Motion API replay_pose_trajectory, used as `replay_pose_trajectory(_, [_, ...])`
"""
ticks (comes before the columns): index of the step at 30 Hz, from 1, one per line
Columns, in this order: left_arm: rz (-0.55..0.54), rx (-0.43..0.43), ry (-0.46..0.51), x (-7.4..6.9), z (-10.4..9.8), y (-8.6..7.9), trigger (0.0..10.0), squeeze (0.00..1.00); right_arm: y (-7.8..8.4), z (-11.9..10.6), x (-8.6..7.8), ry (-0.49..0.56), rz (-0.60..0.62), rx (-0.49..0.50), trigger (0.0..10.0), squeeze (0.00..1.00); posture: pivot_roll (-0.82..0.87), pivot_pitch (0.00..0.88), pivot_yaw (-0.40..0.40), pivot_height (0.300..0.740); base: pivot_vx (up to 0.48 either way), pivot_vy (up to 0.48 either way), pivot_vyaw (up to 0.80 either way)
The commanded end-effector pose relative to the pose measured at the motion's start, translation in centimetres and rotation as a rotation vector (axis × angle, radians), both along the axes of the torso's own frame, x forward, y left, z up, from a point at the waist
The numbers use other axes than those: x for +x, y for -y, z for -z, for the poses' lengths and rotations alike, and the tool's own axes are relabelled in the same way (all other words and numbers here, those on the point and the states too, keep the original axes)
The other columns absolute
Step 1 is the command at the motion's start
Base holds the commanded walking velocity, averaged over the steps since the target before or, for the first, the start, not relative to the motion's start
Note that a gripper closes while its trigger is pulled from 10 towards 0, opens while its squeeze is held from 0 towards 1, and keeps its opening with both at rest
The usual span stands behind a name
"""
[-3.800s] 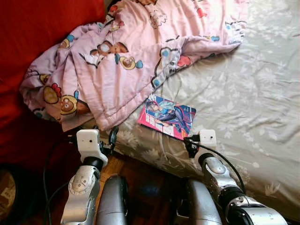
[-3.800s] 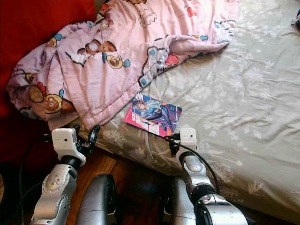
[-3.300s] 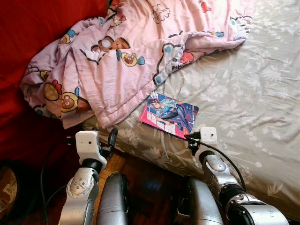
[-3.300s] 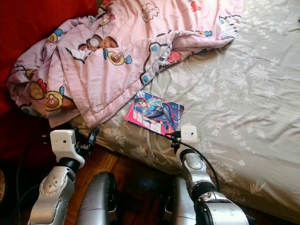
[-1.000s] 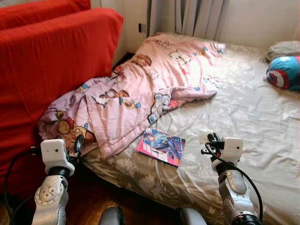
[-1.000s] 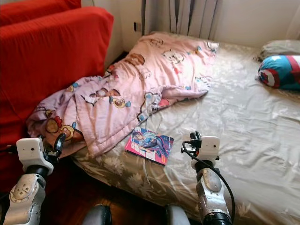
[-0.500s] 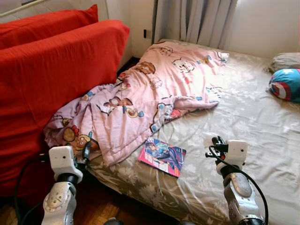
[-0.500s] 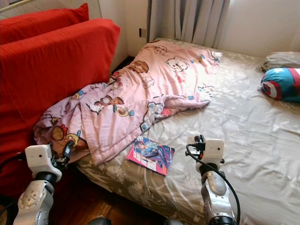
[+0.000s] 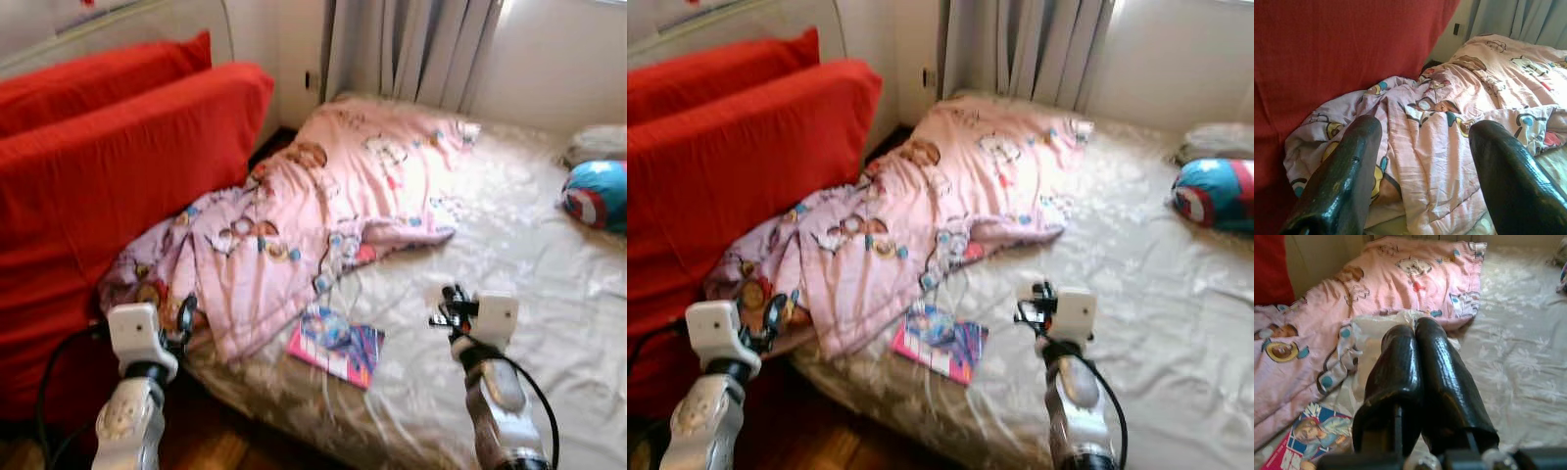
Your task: Clean up the room
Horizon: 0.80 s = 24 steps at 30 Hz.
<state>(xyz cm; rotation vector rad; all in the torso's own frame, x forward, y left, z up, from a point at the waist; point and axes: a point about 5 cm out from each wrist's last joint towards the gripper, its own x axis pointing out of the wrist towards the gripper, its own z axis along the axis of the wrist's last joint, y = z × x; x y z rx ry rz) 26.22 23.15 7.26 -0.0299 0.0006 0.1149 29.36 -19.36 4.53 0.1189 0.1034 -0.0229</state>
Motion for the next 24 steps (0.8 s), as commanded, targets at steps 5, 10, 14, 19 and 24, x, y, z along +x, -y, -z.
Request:
replay_pose_trajectory(5, [0.0,-0.048,-0.26,-1.9,5.8,-0.6,10.0,0.0,0.9,5.3,-2.9,-0.271,0.034,0.011,10.0,0.0,0.05,0.056,-0.049,0.74,0.0,0.0,0.0])
replay_pose_trajectory(10, [-0.038,-0.02,-0.461,-4.3,9.5,-1.5,10.0,0.0,1.8,9.0,-6.7,-0.5,0.061,0.009,10.0,0.0,0.05,0.052,-0.043,0.74,0.0,0.0,0.0])
replay_pose_trajectory(14, [-0.064,-0.013,-0.597,-6.4,11.7,-2.1,10.0,0.0,2.3,11.1,-9.6,-0.652,0.069,-0.032,10.0,0.0,0.05,0.05,-0.039,0.74,0.0,0.0,0.0])
replay_pose_trajectory(19, [-0.056,-0.003,-0.692,-8.0,13.1,-2.0,10.0,0.0,2.7,12.2,-11.5,-0.743,0.085,-0.043,10.0,0.0,0.05,0.051,-0.037,0.74,0.0,0.0,0.0])
replay_pose_trajectory(24, [-0.058,-0.018,-0.794,-9.7,14.4,-1.7,10.0,0.0,2.6,12.9,-12.7,-0.791,0.097,-0.004,10.0,0.0,0.05,0.061,-0.032,0.74,0.0,0.0,0.0])
